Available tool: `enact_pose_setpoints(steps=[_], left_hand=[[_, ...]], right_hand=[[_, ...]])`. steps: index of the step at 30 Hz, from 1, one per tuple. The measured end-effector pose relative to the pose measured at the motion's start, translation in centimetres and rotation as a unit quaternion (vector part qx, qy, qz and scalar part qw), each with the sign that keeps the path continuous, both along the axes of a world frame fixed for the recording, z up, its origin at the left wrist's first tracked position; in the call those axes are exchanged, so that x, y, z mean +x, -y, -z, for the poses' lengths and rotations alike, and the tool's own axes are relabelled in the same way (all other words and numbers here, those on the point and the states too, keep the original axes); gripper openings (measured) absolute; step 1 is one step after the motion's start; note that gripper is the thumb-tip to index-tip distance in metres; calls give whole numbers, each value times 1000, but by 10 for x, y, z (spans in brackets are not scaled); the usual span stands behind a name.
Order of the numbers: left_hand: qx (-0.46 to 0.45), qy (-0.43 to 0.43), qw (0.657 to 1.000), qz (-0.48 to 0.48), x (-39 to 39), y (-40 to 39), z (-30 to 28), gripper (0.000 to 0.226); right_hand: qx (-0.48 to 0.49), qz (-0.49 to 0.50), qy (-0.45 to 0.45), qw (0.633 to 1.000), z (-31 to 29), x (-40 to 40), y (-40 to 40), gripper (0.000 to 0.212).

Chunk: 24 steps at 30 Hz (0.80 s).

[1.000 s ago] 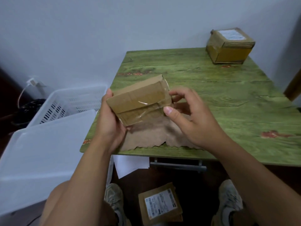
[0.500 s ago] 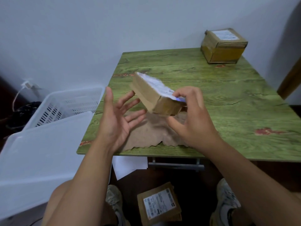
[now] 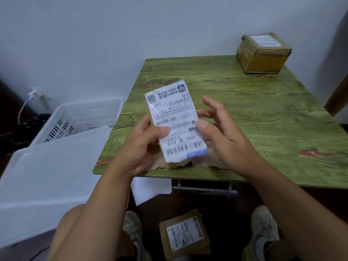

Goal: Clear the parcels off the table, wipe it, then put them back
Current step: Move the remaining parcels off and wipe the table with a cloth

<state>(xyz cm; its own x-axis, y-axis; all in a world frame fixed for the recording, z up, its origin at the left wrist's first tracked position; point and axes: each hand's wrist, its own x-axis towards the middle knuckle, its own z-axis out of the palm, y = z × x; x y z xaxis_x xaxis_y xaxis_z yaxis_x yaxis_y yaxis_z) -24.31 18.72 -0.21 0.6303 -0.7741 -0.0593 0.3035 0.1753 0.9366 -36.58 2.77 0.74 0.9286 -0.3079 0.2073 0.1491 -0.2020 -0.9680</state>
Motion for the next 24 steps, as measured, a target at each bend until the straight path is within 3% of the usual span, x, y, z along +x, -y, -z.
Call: enact_pose_setpoints(steps=[3, 6, 9, 15, 24], left_hand=[[56, 55, 995, 65, -6, -10, -4, 50], [99, 95, 980, 143, -9, -22, -6, 49], [141, 101, 966, 191, -12, -34, -5, 51], [215, 92, 926, 297, -27, -64, -3, 51], [366, 138, 826, 405, -41, -86, 30, 43]], right_hand=[[20, -23, -23, 999, -1, -1, -1, 78], [43, -41, -19, 998, -4, -7, -2, 78], [-10, -105, -61, 993, -6, -12, 0, 75], [-149, -266, -202, 931, -5, -26, -8, 66], [-130, -328, -360, 864, 37, -35, -46, 37]])
